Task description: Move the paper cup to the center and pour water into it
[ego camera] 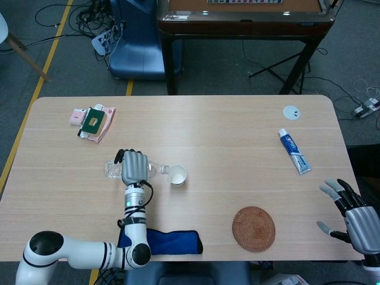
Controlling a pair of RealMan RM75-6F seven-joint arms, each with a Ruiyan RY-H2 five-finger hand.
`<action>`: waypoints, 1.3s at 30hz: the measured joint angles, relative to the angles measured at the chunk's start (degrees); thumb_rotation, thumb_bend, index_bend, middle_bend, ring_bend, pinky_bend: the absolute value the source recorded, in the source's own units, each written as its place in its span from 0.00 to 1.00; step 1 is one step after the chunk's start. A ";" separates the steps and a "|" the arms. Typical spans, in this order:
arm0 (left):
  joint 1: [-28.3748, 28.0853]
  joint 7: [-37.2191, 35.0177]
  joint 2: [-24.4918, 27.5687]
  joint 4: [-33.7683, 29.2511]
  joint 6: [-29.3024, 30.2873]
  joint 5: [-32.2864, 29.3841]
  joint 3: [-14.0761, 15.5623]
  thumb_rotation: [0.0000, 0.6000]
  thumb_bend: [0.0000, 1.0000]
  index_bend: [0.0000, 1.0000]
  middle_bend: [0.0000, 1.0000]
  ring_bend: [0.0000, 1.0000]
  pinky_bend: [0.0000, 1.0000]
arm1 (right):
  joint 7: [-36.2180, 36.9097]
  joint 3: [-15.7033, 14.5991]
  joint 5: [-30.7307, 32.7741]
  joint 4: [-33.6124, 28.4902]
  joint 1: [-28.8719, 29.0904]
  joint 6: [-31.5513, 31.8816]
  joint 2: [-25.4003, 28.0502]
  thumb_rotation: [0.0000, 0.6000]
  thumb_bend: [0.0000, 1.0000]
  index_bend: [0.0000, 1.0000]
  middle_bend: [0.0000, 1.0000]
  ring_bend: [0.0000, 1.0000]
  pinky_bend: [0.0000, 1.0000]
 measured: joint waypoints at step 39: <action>-4.90 8.73 -7.66 10.63 1.85 -0.67 -0.45 1.00 0.05 0.66 0.70 0.53 0.68 | 1.33 -0.30 -0.07 0.11 0.33 -0.53 0.43 1.00 0.00 0.21 0.15 0.06 0.29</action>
